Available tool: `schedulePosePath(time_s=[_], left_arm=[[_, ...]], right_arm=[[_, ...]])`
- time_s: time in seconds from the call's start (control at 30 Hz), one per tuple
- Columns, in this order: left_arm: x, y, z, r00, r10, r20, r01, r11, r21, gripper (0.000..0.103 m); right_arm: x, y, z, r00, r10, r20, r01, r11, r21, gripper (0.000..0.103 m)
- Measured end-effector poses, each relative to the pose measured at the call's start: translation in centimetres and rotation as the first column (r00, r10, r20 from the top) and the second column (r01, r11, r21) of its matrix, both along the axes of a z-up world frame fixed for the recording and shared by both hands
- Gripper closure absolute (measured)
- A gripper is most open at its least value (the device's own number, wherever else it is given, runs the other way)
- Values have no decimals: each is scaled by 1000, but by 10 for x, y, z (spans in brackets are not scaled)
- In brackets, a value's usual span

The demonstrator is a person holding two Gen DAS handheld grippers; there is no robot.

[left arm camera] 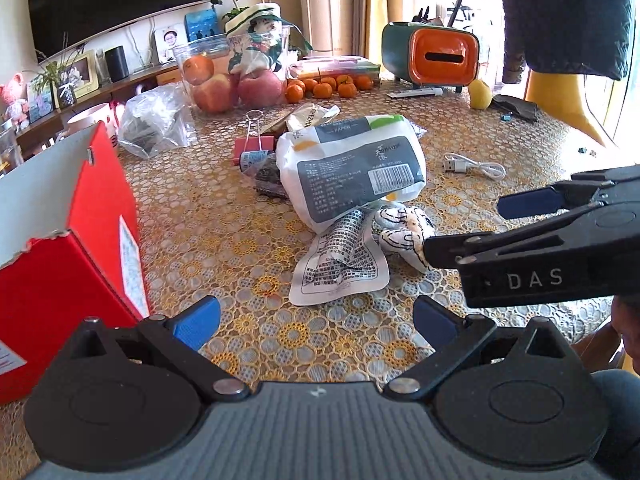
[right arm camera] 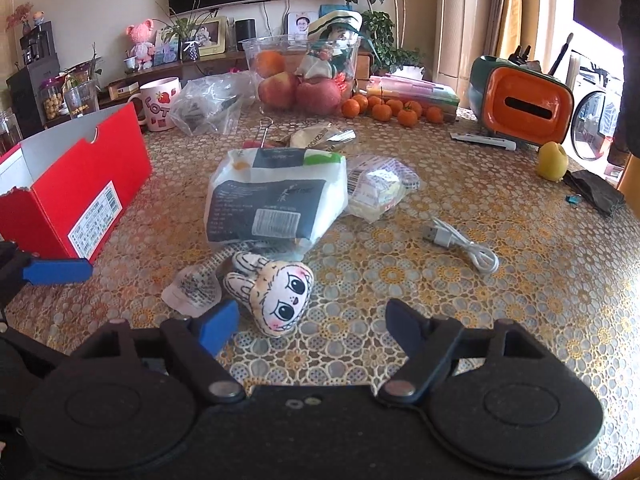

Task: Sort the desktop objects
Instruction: 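Move the right gripper to the bunny plush and grasp it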

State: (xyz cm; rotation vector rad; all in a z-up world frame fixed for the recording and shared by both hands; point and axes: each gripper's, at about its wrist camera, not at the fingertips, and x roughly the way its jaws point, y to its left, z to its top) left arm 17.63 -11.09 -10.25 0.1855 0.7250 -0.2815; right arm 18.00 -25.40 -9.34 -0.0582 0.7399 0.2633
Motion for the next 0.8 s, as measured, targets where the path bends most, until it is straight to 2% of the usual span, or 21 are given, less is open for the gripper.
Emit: schedulePosePath(time_s=[0.37, 0.5, 0.67, 0.8], left_arm=[[24, -16, -21, 998, -61, 32, 59, 997, 51, 1], [30, -18, -23, 996, -75, 45, 73, 996, 48, 1], [40, -18, -25, 996, -80, 39, 79, 997, 27, 1], [44, -20, -26, 996, -87, 29, 87, 996, 11, 4]], right_arm=[[21, 13, -15, 999, 28, -21, -28, 1000, -8, 29], [27, 14, -18, 999, 26, -24, -26, 1000, -6, 37], [32, 4, -18, 999, 19, -41, -18, 1000, 21, 53], [32, -8, -20, 998, -5, -64, 8, 998, 57, 53]])
